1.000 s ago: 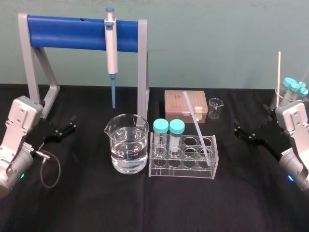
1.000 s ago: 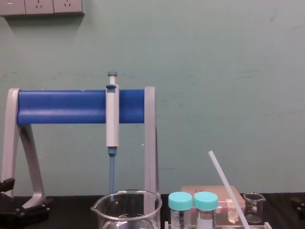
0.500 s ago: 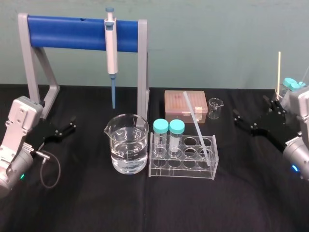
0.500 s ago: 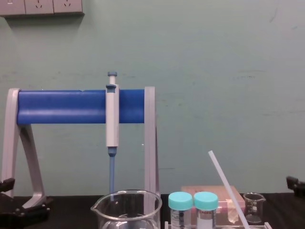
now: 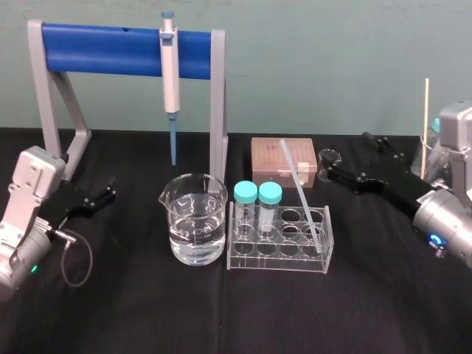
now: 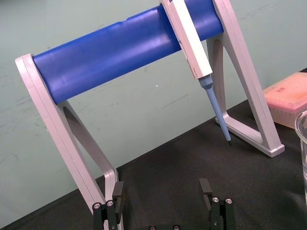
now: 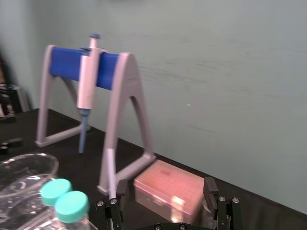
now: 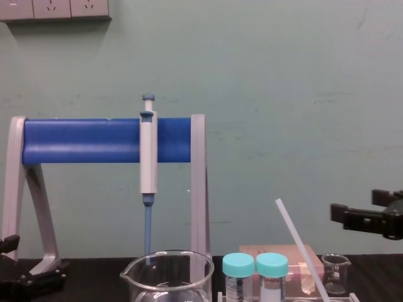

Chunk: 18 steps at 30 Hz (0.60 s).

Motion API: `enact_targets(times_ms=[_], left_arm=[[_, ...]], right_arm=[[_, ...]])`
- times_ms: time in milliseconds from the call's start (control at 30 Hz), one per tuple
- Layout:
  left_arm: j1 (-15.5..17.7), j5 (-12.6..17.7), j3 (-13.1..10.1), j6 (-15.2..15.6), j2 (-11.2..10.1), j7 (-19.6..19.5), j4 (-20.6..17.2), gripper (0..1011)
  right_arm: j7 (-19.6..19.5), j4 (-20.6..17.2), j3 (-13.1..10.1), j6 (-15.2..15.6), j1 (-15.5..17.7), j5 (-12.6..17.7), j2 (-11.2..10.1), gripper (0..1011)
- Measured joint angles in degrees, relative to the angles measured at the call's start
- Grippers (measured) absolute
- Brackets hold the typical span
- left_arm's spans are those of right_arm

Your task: Pick up the stirring rod with one hand, then place it down.

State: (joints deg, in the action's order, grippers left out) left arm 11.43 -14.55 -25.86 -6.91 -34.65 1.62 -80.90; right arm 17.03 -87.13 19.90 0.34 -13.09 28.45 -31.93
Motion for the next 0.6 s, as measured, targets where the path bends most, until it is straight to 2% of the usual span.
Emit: enact_targets(times_ms=[367, 600], left_arm=[[0.00, 0.00, 0.00, 0.00, 0.00, 0.00, 0.00, 1000], [0.00, 0.00, 0.00, 0.00, 0.00, 0.00, 0.00, 1000]], right_arm=[[5.13, 1.38, 1.40, 0.78, -2.94, -0.83, 2.58, 1003], [6.97, 2.74, 2.13, 1.72, -4.38, -2.15, 3.81, 1003]])
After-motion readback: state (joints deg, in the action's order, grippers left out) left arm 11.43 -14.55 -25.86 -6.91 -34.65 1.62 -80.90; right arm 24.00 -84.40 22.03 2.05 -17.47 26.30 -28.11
